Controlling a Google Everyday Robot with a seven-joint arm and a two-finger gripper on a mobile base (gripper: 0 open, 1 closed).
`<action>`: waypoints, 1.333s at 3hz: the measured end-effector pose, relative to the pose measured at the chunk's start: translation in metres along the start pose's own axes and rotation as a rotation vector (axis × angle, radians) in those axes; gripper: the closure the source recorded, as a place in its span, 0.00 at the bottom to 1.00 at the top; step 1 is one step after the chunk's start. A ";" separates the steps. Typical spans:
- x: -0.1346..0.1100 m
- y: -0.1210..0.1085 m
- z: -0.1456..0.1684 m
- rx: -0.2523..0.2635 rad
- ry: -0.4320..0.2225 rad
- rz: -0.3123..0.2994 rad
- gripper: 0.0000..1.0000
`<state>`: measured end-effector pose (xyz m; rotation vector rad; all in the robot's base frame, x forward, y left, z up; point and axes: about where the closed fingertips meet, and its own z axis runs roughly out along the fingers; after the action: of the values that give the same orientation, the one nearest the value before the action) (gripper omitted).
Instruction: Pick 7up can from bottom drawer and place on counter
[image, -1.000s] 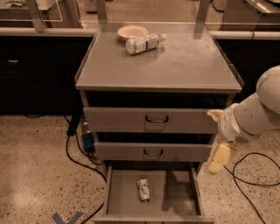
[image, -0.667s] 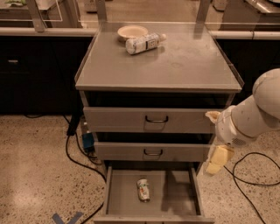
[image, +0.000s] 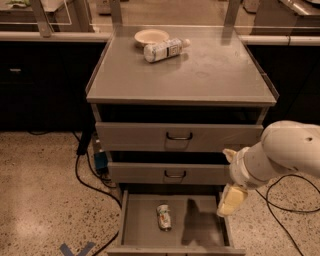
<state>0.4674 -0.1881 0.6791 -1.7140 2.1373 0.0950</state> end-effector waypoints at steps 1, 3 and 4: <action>0.003 0.005 0.035 -0.001 -0.004 0.010 0.00; 0.009 0.027 0.124 -0.052 0.007 0.045 0.00; 0.009 0.027 0.124 -0.052 0.007 0.045 0.00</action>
Offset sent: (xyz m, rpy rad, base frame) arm 0.0093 0.0300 -0.1264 0.0094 0.0570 -0.0469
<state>0.4727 -0.1532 0.5569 -1.6971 2.1973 0.1595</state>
